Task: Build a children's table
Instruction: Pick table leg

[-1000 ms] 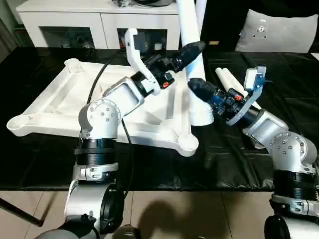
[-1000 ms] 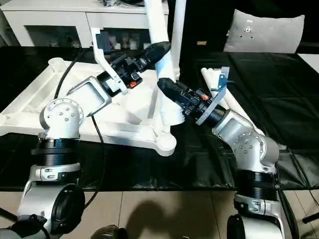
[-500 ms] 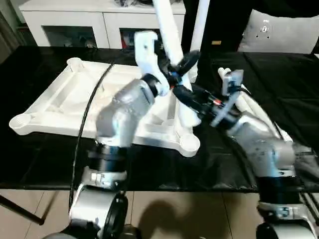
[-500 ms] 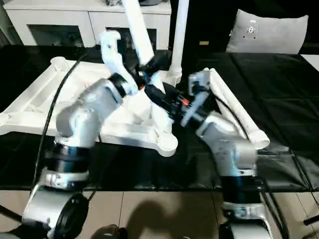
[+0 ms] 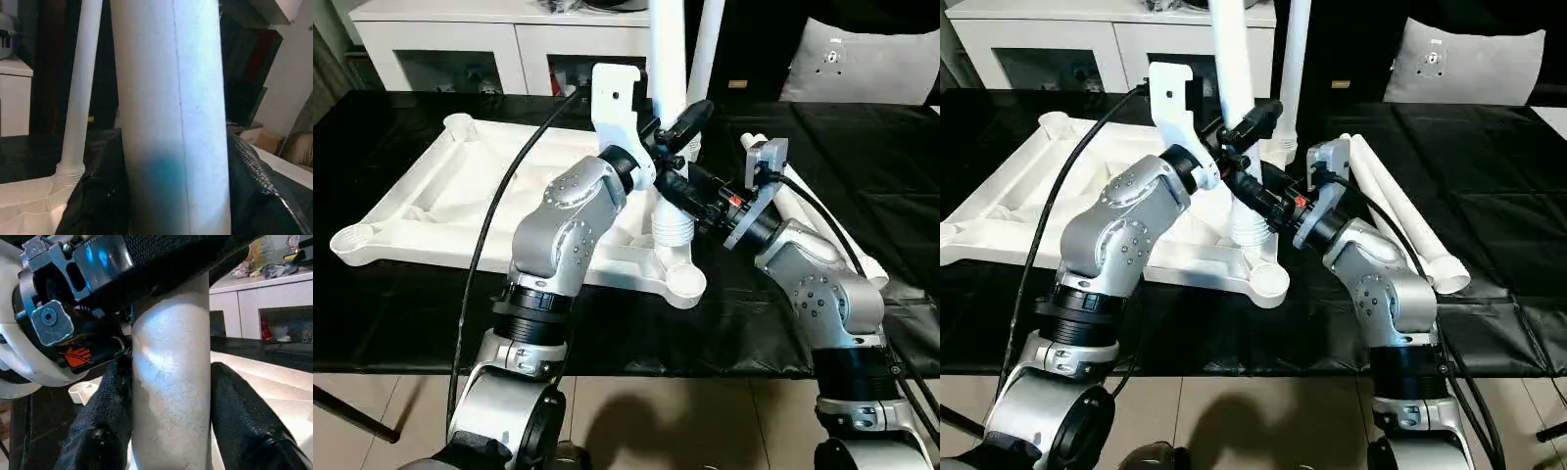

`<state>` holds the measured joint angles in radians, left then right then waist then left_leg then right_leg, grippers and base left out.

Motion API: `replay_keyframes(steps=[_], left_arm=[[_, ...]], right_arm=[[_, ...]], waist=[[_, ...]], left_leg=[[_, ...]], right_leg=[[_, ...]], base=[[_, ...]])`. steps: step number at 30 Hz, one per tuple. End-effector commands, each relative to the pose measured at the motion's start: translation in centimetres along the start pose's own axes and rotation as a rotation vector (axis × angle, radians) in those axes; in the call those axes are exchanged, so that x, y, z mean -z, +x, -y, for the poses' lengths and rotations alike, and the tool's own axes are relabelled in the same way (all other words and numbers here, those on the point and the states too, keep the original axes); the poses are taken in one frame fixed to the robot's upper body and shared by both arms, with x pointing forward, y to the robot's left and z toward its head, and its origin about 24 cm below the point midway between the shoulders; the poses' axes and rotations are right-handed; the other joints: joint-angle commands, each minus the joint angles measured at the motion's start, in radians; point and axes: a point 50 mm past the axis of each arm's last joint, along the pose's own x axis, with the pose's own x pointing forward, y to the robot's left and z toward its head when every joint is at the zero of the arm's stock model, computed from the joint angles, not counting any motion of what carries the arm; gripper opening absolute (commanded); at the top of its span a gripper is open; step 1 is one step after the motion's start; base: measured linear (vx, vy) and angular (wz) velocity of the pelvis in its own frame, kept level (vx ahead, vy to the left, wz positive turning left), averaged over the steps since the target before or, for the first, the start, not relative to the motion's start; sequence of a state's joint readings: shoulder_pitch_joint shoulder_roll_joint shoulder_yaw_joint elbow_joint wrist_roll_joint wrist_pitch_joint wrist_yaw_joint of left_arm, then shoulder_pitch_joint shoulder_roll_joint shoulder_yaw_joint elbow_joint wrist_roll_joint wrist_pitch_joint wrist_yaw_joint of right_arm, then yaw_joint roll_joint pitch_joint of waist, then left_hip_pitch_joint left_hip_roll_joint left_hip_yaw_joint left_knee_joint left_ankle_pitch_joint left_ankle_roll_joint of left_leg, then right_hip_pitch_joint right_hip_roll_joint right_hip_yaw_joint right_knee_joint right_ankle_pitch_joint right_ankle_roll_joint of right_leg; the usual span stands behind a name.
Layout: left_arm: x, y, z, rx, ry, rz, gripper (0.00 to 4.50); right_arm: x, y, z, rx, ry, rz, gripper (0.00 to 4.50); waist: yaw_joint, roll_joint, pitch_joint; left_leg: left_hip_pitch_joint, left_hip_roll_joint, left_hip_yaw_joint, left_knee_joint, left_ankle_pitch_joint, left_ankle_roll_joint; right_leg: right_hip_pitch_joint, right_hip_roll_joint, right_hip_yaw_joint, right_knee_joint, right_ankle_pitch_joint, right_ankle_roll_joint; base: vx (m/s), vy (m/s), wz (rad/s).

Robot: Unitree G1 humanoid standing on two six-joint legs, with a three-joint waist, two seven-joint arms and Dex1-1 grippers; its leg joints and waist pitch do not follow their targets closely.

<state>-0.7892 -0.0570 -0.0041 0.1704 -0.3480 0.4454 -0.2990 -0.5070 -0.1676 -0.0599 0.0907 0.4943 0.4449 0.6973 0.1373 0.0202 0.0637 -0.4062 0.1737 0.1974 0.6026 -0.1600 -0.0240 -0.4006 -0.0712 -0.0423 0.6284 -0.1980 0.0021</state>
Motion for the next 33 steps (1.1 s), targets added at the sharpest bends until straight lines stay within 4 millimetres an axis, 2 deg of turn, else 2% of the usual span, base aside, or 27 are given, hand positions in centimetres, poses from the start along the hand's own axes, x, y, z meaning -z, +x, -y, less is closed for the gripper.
replay_keyframes(steps=[1,8,11,12,13,17,22,23,28,31,33], left_arm=[[-0.2,-0.4,-0.8,-0.046,0.047,0.009,1.98],[-0.2,-0.6,-1.2,-0.061,0.111,0.004,1.95],[-0.1,-0.8,-1.5,-0.070,0.189,-0.012,1.95],[0.0,-0.9,-1.7,-0.073,0.206,-0.016,1.95],[0.0,-0.9,-1.7,-0.073,0.207,-0.017,1.95],[-0.1,-1.0,-1.9,-0.075,0.213,-0.017,1.95],[-0.1,-1.0,-1.7,-0.063,0.173,-0.011,1.95],[-0.1,-1.0,-1.6,-0.059,0.156,-0.006,1.95],[-0.2,-1.0,-1.4,-0.044,0.109,0.007,1.94],[-0.3,-1.1,-1.2,-0.008,-0.024,0.013,1.93],[-0.4,-1.1,-1.2,-0.006,-0.053,0.016,1.93]], right_arm=[[0.0,-0.3,0.2,0.020,-0.006,0.014,1.87],[0.1,-0.5,0.4,0.035,-0.013,0.010,1.87],[0.3,-0.5,0.5,0.044,-0.019,0.005,1.86],[0.3,-0.5,0.5,0.045,-0.021,0.003,1.86],[0.3,-0.5,0.5,0.046,-0.022,0.002,1.86],[0.4,-0.6,0.5,0.050,-0.023,0.003,1.86],[0.6,-0.6,0.6,0.054,-0.023,-0.004,1.86],[0.6,-0.6,0.7,0.055,-0.026,-0.007,1.86],[0.6,-0.7,0.8,0.060,-0.031,-0.014,1.86],[0.6,-0.7,0.9,0.065,-0.038,-0.025,1.86],[0.7,-0.7,0.9,0.066,-0.038,-0.026,1.86]], waist=[[-0.006,-0.015,-0.081],[-0.006,-0.015,-0.080],[-0.006,-0.012,-0.081],[-0.006,-0.005,-0.081],[-0.009,-0.009,-0.081],[-0.008,-0.010,-0.081],[-0.007,-0.009,-0.081],[-0.009,-0.015,-0.080],[-0.008,-0.011,-0.081],[-0.009,-0.013,-0.080],[-0.009,-0.013,-0.080]], left_leg=[[0.029,0.052,-0.028,-0.061,-0.149,0.025],[0.028,0.052,-0.029,-0.062,-0.150,0.024],[0.029,0.053,-0.030,-0.063,-0.159,0.018],[0.030,0.053,-0.031,-0.064,-0.166,0.014],[0.029,0.053,-0.031,-0.064,-0.166,0.010],[0.030,0.053,-0.030,-0.064,-0.167,0.007],[0.029,0.053,-0.030,-0.064,-0.169,0.009],[0.030,0.053,-0.028,-0.064,-0.170,0.009],[0.030,0.053,-0.029,-0.063,-0.168,0.010],[0.029,0.051,-0.028,-0.062,-0.161,0.009],[0.029,0.050,-0.027,-0.062,-0.165,0.014]], right_leg=[[0.042,-0.072,0.038,-0.082,-0.153,-0.173],[0.042,-0.073,0.038,-0.083,-0.156,-0.168],[0.041,-0.072,0.038,-0.083,-0.168,-0.162],[0.040,-0.072,0.038,-0.084,-0.171,-0.161],[0.041,-0.071,0.038,-0.083,-0.159,-0.161],[0.042,-0.072,0.038,-0.079,-0.139,-0.176],[0.042,-0.073,0.038,-0.081,-0.148,-0.177],[0.041,-0.072,0.039,-0.081,-0.148,-0.177],[0.041,-0.073,0.038,-0.080,-0.150,-0.179],[0.042,-0.073,0.037,-0.077,-0.140,-0.192],[0.042,-0.072,0.038,-0.079,-0.147,-0.193]], base=[[0.000,0.000,0.00],[0.000,0.000,0.00],[0.000,0.000,0.00],[0.000,0.000,0.00],[0.000,0.000,0.00],[0.000,0.000,0.00],[0.000,0.000,0.00],[0.000,0.000,0.00],[0.000,0.000,0.00],[0.000,0.000,0.00],[0.000,0.000,0.00]])
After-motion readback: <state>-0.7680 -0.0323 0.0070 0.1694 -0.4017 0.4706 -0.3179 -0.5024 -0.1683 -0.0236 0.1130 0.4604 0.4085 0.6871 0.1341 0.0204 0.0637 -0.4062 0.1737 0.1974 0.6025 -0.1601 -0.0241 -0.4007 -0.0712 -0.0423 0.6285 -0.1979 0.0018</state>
